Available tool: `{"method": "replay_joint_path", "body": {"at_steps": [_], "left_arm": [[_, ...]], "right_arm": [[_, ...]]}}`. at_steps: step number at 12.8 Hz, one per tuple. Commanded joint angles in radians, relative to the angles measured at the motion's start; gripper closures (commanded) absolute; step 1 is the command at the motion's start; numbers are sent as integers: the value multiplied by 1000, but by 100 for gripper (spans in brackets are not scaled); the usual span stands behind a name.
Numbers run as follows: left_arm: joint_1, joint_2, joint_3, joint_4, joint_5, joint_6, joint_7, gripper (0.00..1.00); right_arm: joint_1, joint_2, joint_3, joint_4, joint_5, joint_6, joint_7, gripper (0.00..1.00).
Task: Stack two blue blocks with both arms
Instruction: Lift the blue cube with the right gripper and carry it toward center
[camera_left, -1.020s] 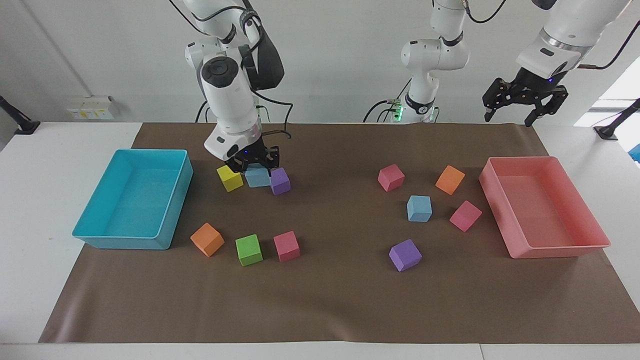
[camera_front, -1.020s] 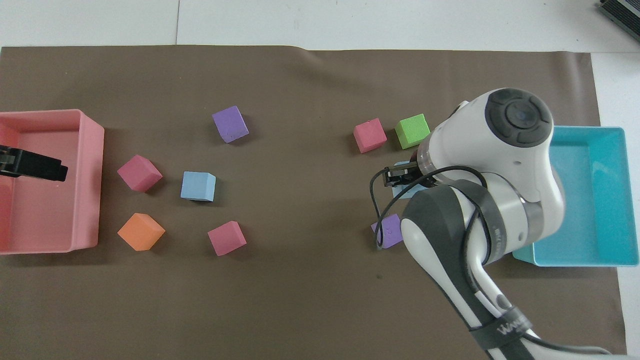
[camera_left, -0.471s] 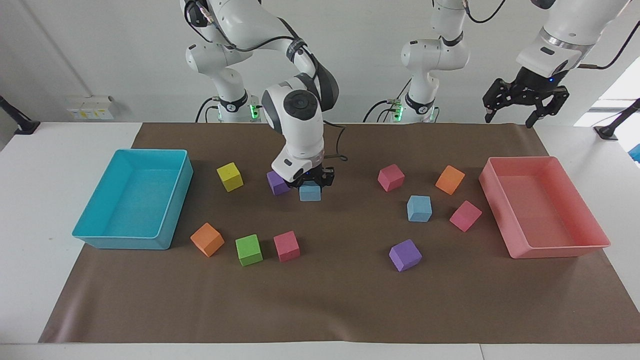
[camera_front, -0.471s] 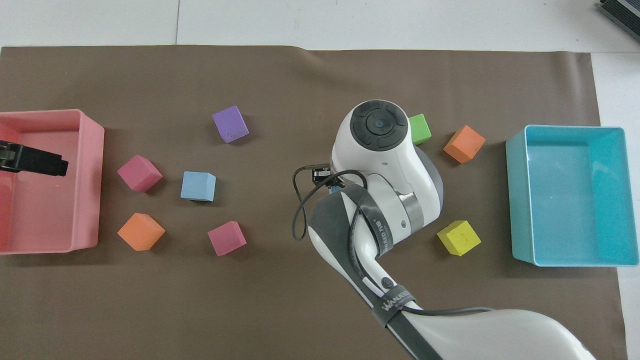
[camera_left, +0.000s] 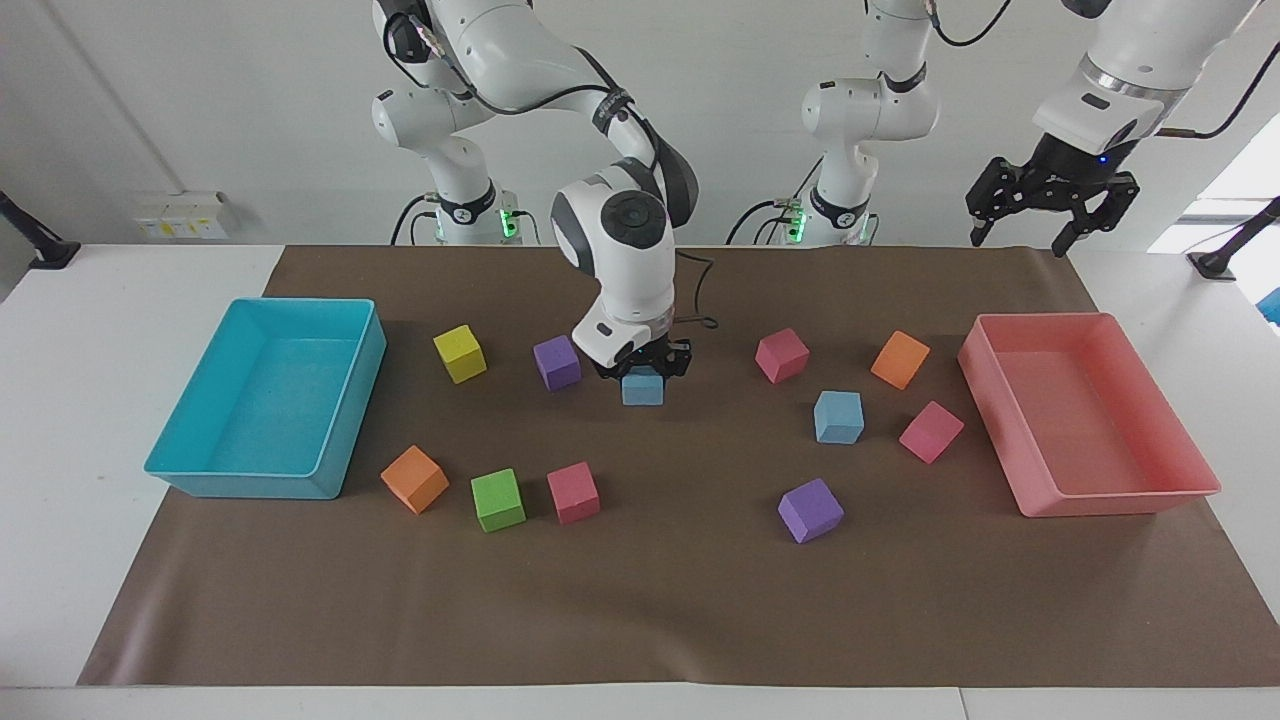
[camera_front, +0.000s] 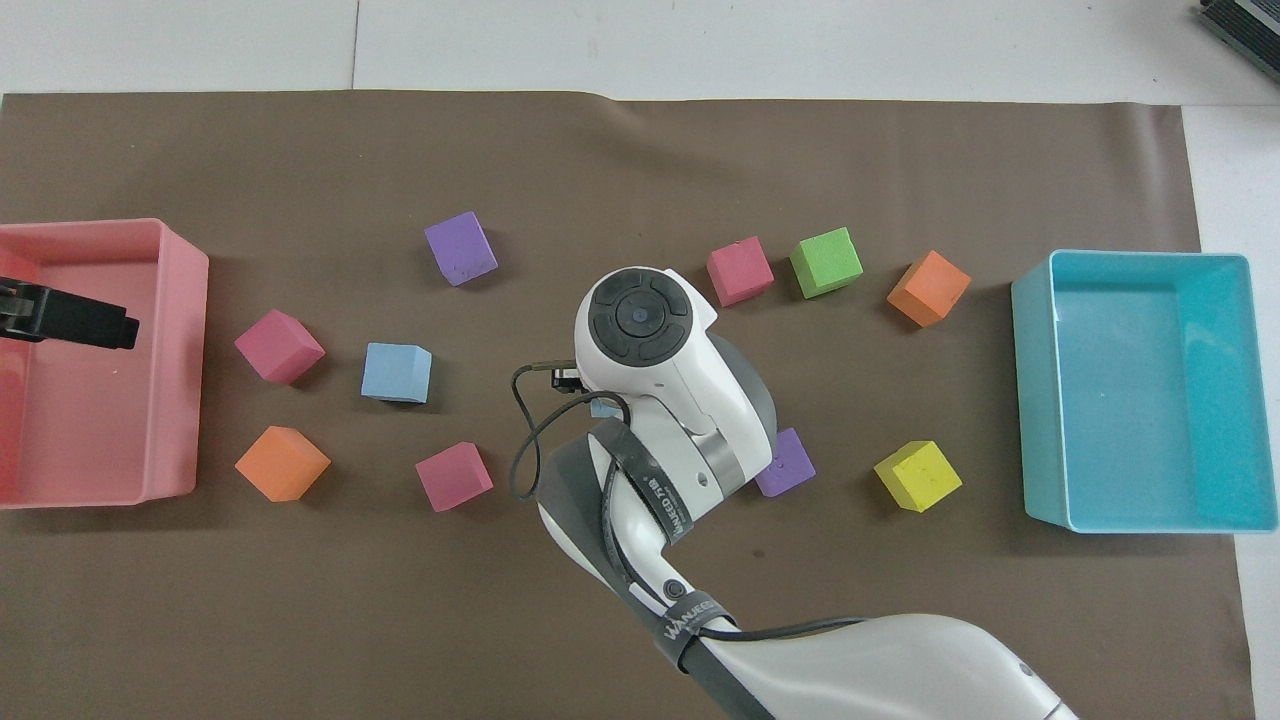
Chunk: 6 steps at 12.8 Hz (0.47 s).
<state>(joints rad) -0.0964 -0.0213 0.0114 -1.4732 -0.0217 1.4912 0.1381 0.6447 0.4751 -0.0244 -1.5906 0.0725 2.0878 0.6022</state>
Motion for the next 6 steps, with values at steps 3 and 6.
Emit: {"method": "replay_joint_path", "body": {"at_steps": [3,6], "left_arm": [[-3,7,-4,1,5,11,-6,0],[-5,26,-5,10,6,12,-8,0]], "right_arm": [[33,17,-2,-92,-16,118,24,100],[36,5,-2,-129,-19,127,71,100]]}}
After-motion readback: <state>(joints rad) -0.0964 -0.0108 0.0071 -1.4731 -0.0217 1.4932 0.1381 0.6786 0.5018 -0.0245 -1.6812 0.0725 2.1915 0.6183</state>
